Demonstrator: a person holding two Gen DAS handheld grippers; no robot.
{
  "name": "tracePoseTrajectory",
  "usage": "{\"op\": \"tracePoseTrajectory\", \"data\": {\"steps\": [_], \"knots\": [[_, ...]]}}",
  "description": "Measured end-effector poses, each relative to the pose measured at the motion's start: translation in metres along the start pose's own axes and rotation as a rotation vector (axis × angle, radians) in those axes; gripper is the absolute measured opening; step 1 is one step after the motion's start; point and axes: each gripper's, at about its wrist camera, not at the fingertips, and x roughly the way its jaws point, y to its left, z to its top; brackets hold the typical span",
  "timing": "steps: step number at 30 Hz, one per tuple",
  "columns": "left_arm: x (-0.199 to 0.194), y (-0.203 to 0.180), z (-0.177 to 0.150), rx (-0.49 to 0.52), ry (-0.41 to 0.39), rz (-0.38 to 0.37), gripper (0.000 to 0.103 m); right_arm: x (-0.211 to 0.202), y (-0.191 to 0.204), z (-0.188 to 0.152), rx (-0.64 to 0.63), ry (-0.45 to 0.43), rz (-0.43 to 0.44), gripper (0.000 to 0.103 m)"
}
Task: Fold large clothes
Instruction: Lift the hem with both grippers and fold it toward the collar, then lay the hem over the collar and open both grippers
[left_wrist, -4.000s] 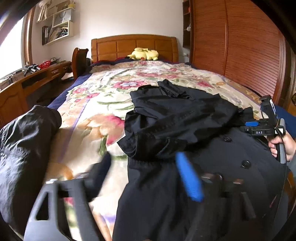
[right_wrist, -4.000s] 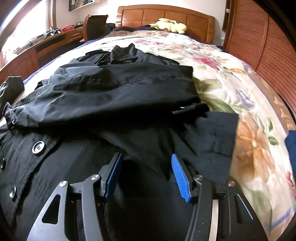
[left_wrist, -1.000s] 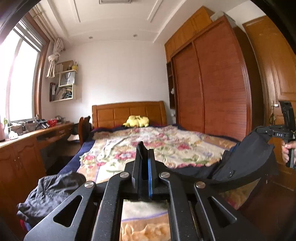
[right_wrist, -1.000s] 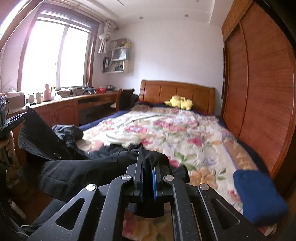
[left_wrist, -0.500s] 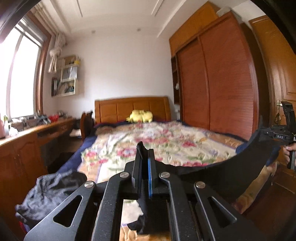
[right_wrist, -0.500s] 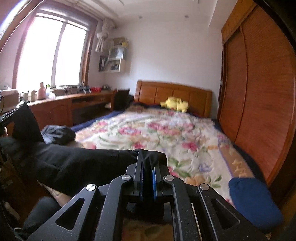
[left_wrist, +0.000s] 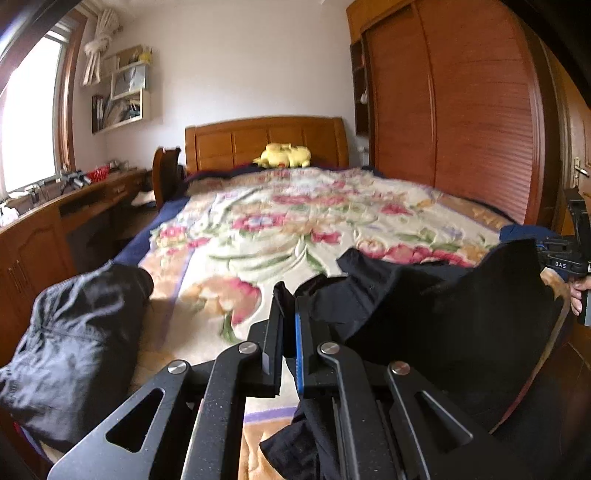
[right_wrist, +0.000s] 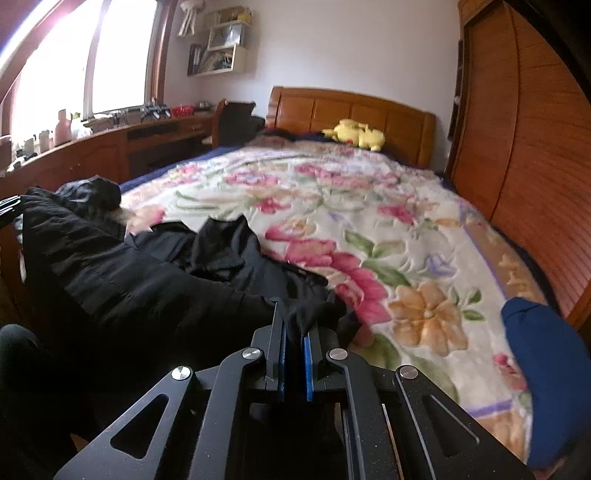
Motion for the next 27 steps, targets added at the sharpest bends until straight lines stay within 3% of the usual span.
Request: {"op": "tracePoseTrajectory", "data": {"steps": [1, 8, 18, 27], "knots": [[0.006, 0.001, -0.001, -0.004, 0.010, -0.003, 0.006, 0.018, -0.003, 0.015, 0.002, 0.011, 0.004, 0.007], [0.048, 0.009, 0.000, -0.020, 0.058, -0.014, 0.006, 0.063, -0.007, 0.033, -0.008, 0.028, 0.021, 0.007], [0.105, 0.023, 0.064, -0.050, 0.026, 0.011, 0.006, 0.108, -0.030, 0.083, 0.039, -0.041, -0.014, 0.007], [0.151, 0.032, 0.085, -0.042, 0.056, 0.067, 0.006, 0.178, -0.026, 0.117, 0.039, 0.005, -0.087, 0.007]]}}
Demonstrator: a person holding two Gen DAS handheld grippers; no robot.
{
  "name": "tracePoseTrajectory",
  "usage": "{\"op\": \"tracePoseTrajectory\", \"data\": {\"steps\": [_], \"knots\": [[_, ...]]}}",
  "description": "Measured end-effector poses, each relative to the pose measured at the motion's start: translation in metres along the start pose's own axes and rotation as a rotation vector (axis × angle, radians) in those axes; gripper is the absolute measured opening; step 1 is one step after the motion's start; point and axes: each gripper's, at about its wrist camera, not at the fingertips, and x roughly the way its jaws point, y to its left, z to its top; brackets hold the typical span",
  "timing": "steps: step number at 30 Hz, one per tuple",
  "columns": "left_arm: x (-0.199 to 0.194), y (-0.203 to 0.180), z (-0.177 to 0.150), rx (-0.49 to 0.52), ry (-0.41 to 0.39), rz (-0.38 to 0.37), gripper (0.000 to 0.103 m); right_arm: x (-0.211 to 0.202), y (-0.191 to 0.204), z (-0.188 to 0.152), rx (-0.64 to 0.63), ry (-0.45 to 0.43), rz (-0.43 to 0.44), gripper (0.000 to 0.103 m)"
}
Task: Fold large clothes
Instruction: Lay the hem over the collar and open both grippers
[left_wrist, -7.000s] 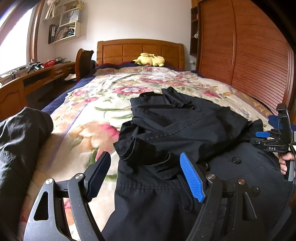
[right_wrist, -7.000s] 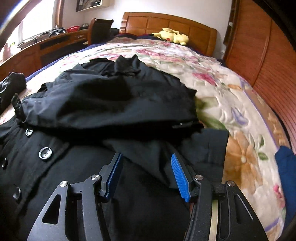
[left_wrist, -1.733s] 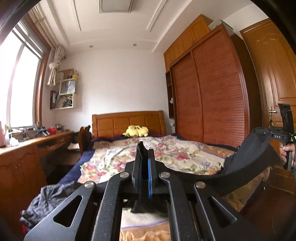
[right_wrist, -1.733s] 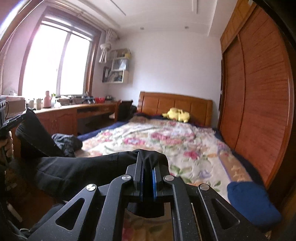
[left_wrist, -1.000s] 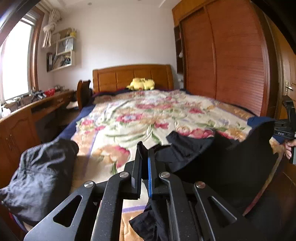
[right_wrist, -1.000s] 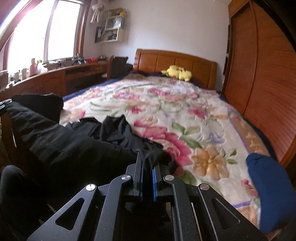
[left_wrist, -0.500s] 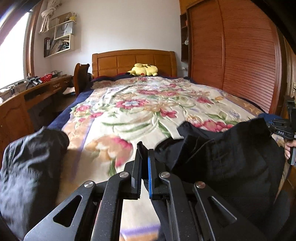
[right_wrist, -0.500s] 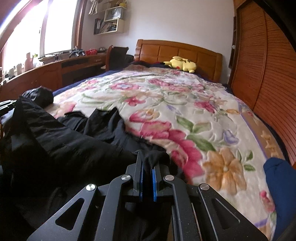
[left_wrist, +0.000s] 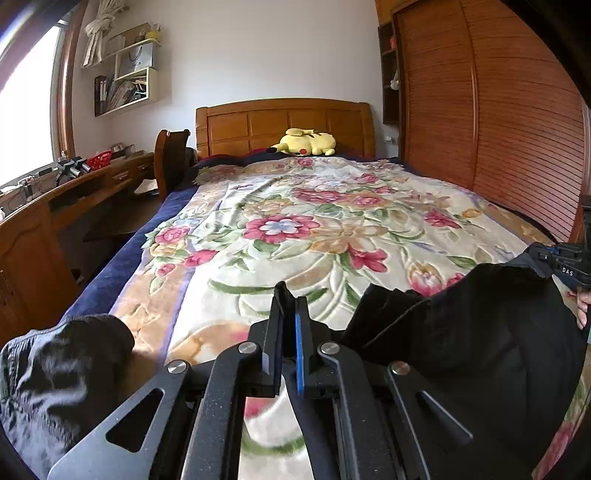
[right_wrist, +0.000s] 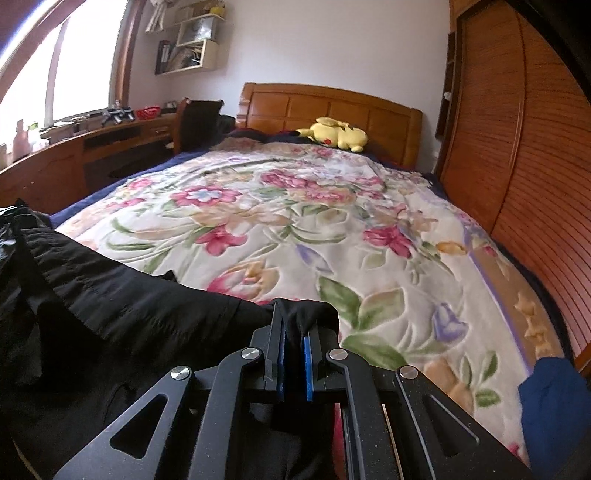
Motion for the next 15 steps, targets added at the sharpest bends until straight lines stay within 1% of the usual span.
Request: {"op": "tracePoseTrajectory", "data": {"steps": [4, 9, 11, 12, 13, 14, 15], "knots": [[0.017, 0.000, 0.005, 0.006, 0.026, 0.021, 0.006, 0.021, 0.007, 0.008, 0.020, 0.043, -0.023, 0.007], [0.035, -0.001, 0.002, -0.005, 0.077, 0.032, 0.006, 0.039, 0.020, 0.015, 0.003, 0.091, -0.051, 0.007], [0.035, -0.001, 0.000, -0.014, 0.084, 0.029, 0.009, 0.041, 0.023, 0.016, 0.000, 0.109, -0.057, 0.008], [0.033, -0.002, -0.002, -0.012, 0.077, 0.035, 0.012, 0.041, 0.024, 0.017, -0.001, 0.112, -0.056, 0.012], [0.029, -0.003, -0.003, -0.010, 0.068, 0.039, 0.020, 0.039, 0.024, 0.018, 0.005, 0.110, -0.049, 0.014], [0.023, -0.005, -0.004, -0.003, 0.053, 0.033, 0.026, 0.036, 0.024, 0.019, 0.015, 0.100, -0.038, 0.020], [0.018, -0.007, -0.005, 0.000, 0.041, 0.021, 0.038, 0.034, 0.022, 0.019, 0.027, 0.089, -0.031, 0.036]]}}
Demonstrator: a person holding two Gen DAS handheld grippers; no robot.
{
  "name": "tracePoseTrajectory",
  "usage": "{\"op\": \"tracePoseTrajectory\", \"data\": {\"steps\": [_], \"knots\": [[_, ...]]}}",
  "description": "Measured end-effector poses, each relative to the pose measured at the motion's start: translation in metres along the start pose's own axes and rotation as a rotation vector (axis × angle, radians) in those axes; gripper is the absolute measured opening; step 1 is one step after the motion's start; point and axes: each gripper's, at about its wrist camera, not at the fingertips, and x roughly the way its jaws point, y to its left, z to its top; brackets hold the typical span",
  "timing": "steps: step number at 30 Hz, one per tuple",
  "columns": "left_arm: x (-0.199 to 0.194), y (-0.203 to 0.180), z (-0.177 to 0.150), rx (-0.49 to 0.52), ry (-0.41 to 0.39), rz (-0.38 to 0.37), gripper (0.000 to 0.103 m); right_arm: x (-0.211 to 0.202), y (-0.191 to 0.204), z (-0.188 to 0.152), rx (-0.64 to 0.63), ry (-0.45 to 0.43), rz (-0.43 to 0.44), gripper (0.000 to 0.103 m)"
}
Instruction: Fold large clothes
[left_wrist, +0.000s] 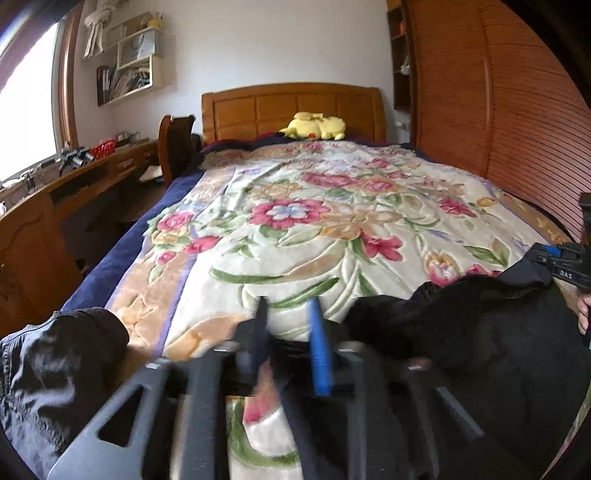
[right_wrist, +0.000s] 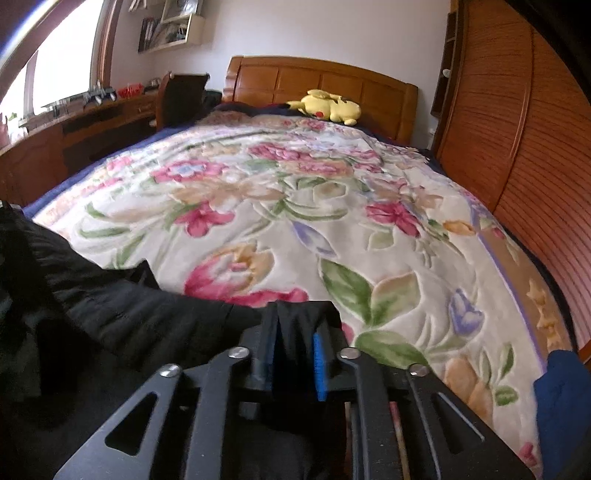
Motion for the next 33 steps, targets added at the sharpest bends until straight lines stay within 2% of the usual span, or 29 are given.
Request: {"op": "tracePoseTrajectory", "data": {"steps": [1, 2, 3, 4, 6, 10, 14, 23, 25, 27, 29, 30, 33], "knots": [[-0.003, -0.002, 0.000, 0.002, -0.006, -0.008, 0.043, -0.004, -0.003, 0.000, 0.016, -0.014, -0.001, 0.049], [-0.010, -0.007, -0.002, 0.013, -0.013, -0.018, 0.045, -0.008, -0.005, 0.001, 0.034, -0.031, 0.002, 0.068], [-0.015, -0.012, -0.002, 0.022, -0.019, -0.025, 0.052, -0.010, -0.009, 0.000, 0.049, -0.048, 0.019, 0.073], [-0.020, -0.016, -0.004, 0.030, -0.026, -0.034, 0.066, -0.013, -0.011, -0.001, 0.058, -0.056, 0.035, 0.073], [-0.033, -0.028, -0.008, 0.044, -0.046, -0.054, 0.080, -0.014, -0.013, -0.004, 0.045, -0.049, 0.017, 0.073], [-0.049, -0.048, -0.016, 0.034, -0.041, -0.130, 0.081, -0.004, -0.016, -0.013, 0.021, 0.014, 0.001, 0.073], [-0.056, -0.068, -0.031, 0.032, -0.014, -0.184, 0.081, 0.017, -0.024, -0.017, 0.054, 0.105, 0.034, 0.073], [-0.052, -0.096, -0.069, 0.048, 0.051, -0.239, 0.081, 0.067, -0.031, -0.019, 0.072, 0.255, 0.060, 0.073], [-0.052, -0.099, -0.076, 0.059, 0.057, -0.239, 0.081, 0.077, -0.032, -0.021, 0.086, 0.287, 0.088, 0.066], [-0.050, -0.102, -0.082, 0.070, 0.064, -0.238, 0.081, 0.084, -0.032, -0.022, 0.094, 0.311, 0.124, 0.031], [-0.048, -0.104, -0.086, 0.075, 0.072, -0.241, 0.081, 0.084, -0.032, -0.021, 0.090, 0.315, 0.155, 0.008], [-0.046, -0.104, -0.088, 0.073, 0.081, -0.248, 0.081, 0.082, -0.033, -0.019, 0.089, 0.302, 0.162, 0.004], [-0.042, -0.104, -0.090, 0.067, 0.097, -0.260, 0.081, 0.064, -0.039, -0.010, 0.087, 0.225, 0.137, 0.003]]}}
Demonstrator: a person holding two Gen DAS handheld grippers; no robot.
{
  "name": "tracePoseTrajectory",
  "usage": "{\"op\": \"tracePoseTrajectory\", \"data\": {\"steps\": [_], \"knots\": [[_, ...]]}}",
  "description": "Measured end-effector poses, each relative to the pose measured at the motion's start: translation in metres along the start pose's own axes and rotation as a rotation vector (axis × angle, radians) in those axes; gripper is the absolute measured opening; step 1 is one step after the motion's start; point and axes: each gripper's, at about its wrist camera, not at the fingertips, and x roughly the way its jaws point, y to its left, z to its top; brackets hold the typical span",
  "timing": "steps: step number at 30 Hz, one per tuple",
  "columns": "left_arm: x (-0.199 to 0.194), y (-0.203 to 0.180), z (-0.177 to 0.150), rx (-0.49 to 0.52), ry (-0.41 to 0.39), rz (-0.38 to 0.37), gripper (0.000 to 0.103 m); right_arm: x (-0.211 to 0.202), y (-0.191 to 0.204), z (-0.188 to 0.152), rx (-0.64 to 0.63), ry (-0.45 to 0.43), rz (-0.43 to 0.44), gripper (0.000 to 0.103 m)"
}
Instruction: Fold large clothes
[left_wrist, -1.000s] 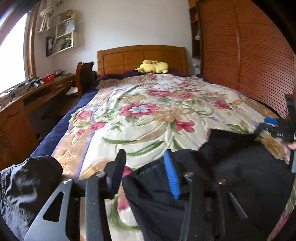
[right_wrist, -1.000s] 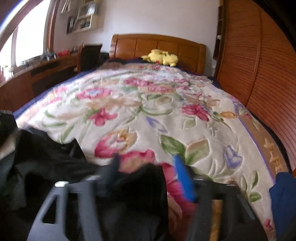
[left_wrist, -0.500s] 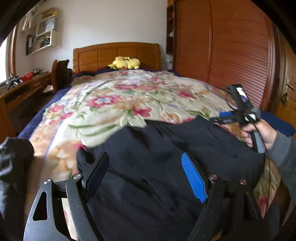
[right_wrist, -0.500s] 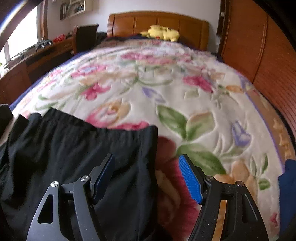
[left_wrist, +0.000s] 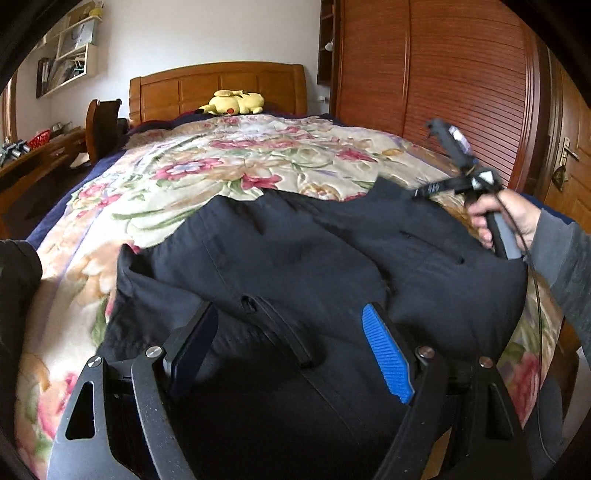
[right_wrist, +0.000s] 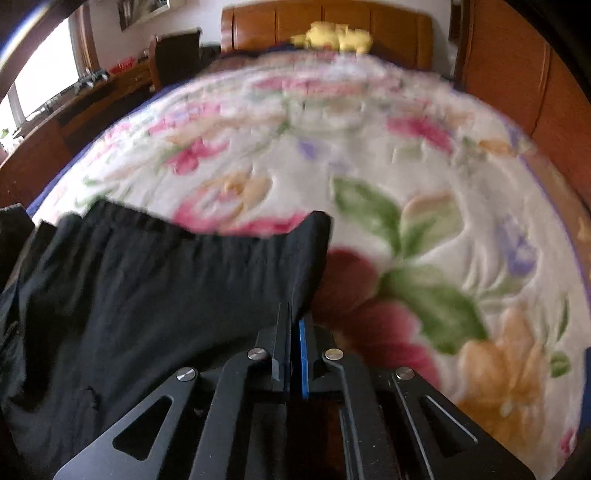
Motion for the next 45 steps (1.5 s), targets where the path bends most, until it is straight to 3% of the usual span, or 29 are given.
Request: {"op": "tracePoseTrajectory", "data": {"steps": [3, 6, 8, 10, 13, 14, 15, 21, 30, 41, 45], "knots": [[-0.001, -0.003, 0.000, 0.008, -0.003, 0.000, 0.081, -0.026, -0.010, 0.005, 0.036, -0.083, -0.127, 0.002], [-0.003, -0.004, 0.001, 0.010, -0.008, -0.004, 0.081, -0.029, -0.011, 0.007, 0.018, -0.056, -0.261, 0.003], [-0.004, -0.004, 0.001, 0.009, -0.011, -0.012, 0.081, -0.025, -0.010, 0.006, -0.004, -0.010, -0.276, 0.003], [-0.007, -0.006, 0.002, 0.012, -0.018, -0.013, 0.081, -0.032, -0.006, 0.006, -0.020, -0.025, -0.287, 0.005], [-0.010, -0.007, 0.002, 0.017, -0.026, -0.016, 0.081, -0.051, 0.002, 0.001, -0.034, -0.067, -0.282, 0.040], [-0.012, -0.007, 0.002, 0.018, -0.029, -0.015, 0.081, -0.058, 0.009, -0.003, -0.040, -0.082, -0.275, 0.059], [-0.013, -0.007, 0.002, 0.019, -0.031, -0.014, 0.081, -0.065, 0.016, -0.007, -0.047, -0.098, -0.269, 0.065], [-0.018, -0.006, 0.000, 0.010, -0.042, -0.012, 0.081, -0.102, 0.056, -0.058, -0.106, -0.161, -0.176, 0.066], [-0.024, -0.004, -0.007, 0.020, -0.049, 0.010, 0.081, -0.135, 0.114, -0.124, -0.163, -0.175, -0.014, 0.066], [-0.050, 0.020, -0.026, -0.014, -0.073, 0.049, 0.081, -0.153, 0.157, -0.150, -0.239, -0.188, 0.089, 0.066], [-0.055, 0.030, -0.038, -0.025, -0.059, 0.071, 0.081, -0.142, 0.163, -0.157, -0.258, -0.165, 0.084, 0.066]]}}
